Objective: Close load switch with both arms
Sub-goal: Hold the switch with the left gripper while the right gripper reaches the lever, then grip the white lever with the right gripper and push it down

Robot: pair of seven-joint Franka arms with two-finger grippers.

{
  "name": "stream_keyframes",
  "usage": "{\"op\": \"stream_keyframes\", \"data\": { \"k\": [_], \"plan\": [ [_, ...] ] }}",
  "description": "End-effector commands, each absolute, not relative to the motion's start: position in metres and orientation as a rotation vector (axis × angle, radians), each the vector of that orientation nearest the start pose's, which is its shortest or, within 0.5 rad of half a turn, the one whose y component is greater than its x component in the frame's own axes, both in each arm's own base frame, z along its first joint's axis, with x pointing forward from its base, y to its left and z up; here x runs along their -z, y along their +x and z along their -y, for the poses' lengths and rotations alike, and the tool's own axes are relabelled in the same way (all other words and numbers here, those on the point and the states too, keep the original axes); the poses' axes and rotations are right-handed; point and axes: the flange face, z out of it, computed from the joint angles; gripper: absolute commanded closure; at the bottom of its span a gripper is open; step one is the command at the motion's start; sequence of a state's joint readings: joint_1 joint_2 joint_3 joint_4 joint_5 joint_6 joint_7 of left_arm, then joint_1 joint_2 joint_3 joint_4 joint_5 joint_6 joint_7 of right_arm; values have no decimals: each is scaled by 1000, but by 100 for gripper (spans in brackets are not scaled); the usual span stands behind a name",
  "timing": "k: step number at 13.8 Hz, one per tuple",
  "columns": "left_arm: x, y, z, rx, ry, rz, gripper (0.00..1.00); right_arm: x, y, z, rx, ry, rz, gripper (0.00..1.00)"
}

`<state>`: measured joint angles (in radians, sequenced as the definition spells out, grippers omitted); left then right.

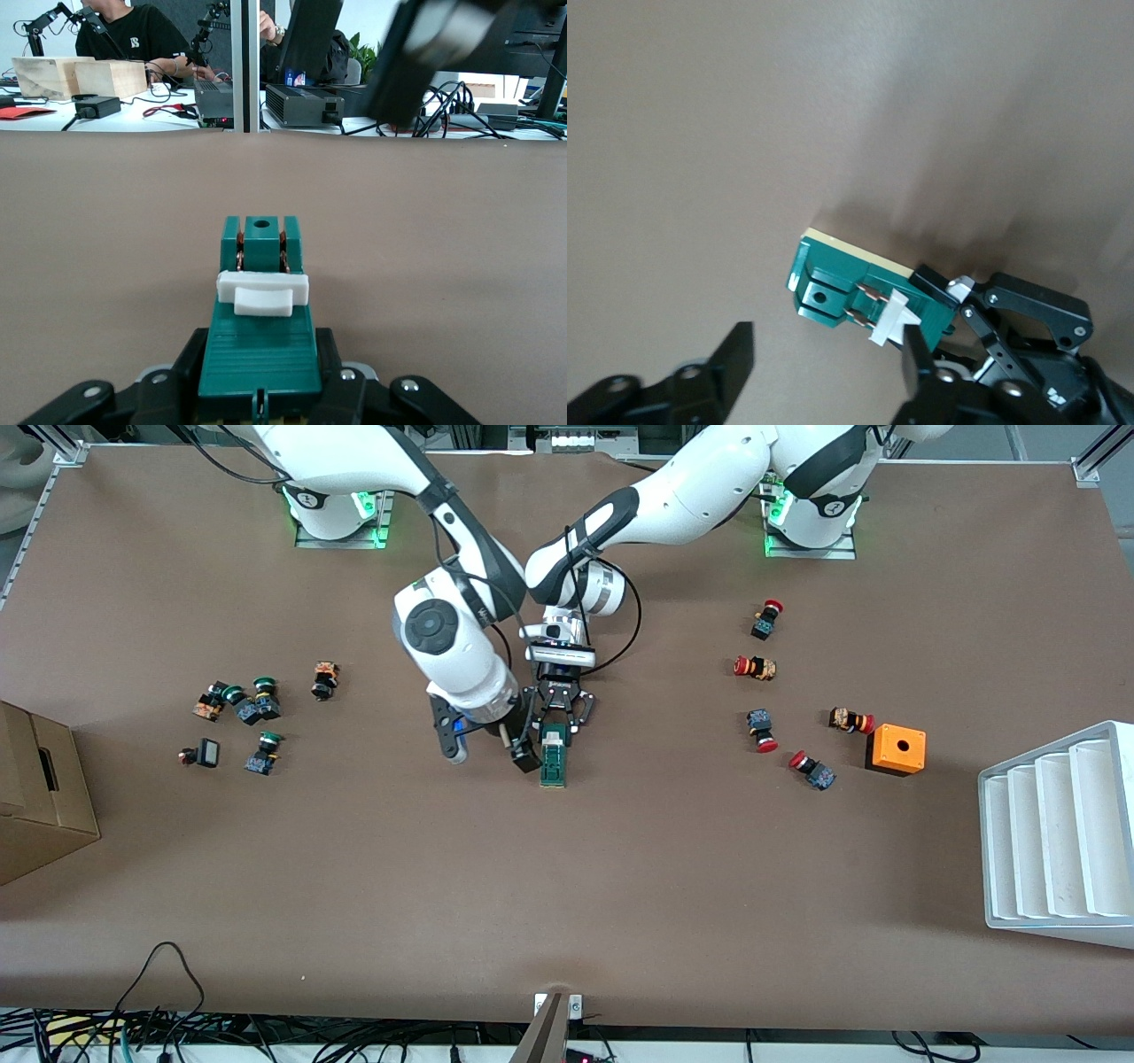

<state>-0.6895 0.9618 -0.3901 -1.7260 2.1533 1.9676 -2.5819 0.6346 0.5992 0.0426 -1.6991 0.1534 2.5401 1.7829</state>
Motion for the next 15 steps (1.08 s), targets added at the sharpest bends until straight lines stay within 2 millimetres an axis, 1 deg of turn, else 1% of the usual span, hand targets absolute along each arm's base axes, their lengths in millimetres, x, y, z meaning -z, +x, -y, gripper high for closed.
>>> {"op": "stream_keyframes", "data": {
  "k": [1, 2, 3, 4, 6, 7, 8, 9, 12, 15],
  "plan": [
    [-62, 366, 543, 1880, -2665, -33, 47, -255, 538, -447, -24, -2324, -1680, 33],
    [-62, 365, 543, 1880, -2667, -33, 47, -252, 536, -450, -26, -2329, -1679, 37],
    [-62, 366, 543, 1880, -2665, -33, 47, -250, 532, -454, -30, -2330, -1683, 38],
    [-62, 365, 543, 1880, -2667, -33, 47, -249, 531, -456, -32, -2323, -1692, 41],
    [-62, 365, 543, 1880, -2667, -33, 47, -248, 526, -461, -20, -2328, -1690, 42],
    [-62, 366, 543, 1881, -2666, -31, 47, -244, 525, -462, -16, -2332, -1697, 46],
    [-62, 366, 543, 1881, -2666, -31, 47, -238, 521, -465, -15, -2341, -1699, 47],
    [-62, 365, 543, 1881, -2669, -29, 47, -236, 520, -466, -9, -2345, -1698, 47],
    [-58, 364, 542, 1874, -2670, -31, 47, -231, 517, -467, -9, -2352, -1700, 47],
    [-58, 364, 542, 1875, -2669, -33, 47, -229, 516, -466, -10, -2347, -1714, 48]
  ]
}}
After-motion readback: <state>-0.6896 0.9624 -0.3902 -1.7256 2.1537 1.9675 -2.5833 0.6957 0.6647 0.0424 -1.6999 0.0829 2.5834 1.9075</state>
